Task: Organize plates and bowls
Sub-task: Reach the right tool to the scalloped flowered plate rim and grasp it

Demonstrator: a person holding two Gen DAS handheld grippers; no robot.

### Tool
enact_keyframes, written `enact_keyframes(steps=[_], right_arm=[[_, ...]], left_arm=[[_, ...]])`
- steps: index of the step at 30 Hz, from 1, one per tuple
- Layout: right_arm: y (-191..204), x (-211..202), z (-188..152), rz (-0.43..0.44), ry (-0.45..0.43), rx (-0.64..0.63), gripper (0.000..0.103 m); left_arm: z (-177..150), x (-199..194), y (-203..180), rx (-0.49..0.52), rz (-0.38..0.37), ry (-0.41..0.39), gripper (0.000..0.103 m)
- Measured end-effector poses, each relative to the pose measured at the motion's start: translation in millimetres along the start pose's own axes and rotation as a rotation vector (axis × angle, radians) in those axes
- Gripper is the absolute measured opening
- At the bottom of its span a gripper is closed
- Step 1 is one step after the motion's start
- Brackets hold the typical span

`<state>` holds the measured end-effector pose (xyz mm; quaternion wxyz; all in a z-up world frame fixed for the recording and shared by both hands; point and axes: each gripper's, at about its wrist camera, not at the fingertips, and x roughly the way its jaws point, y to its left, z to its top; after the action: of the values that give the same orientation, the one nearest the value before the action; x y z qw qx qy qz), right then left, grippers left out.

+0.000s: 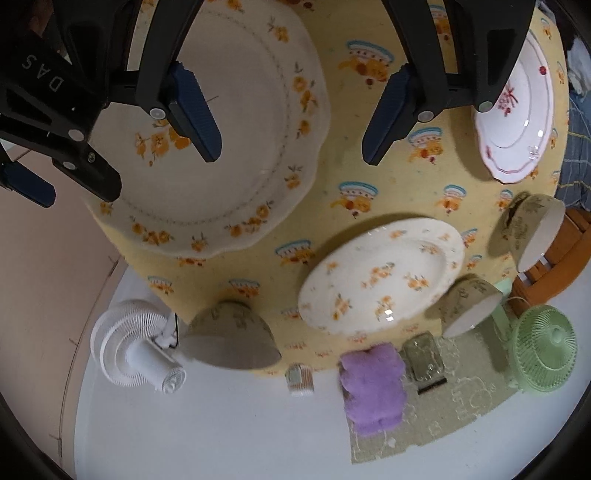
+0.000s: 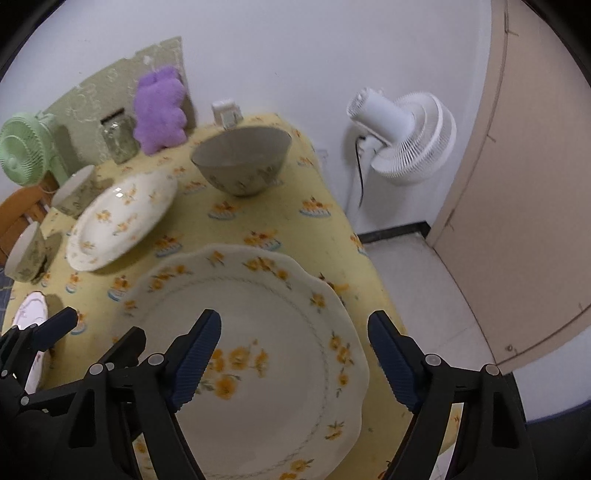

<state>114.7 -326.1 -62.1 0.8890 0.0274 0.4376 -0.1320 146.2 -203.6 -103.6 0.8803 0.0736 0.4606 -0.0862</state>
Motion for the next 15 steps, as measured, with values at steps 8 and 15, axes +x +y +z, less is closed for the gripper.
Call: enact_keyframes(steps=[8,15], right_arm=[[-14.8,28.7,-12.6,-0.021,0.087,0.057,0.079],[-17.4,42.5,-17.2,0.004,0.143,0.085,0.073]], left_arm=[[-4.9,24.3,-11.9,0.033,-0.006,0.055,0.077],[-5.7,33.3,-14.4,0.061,-0.012,0.063,0.076]])
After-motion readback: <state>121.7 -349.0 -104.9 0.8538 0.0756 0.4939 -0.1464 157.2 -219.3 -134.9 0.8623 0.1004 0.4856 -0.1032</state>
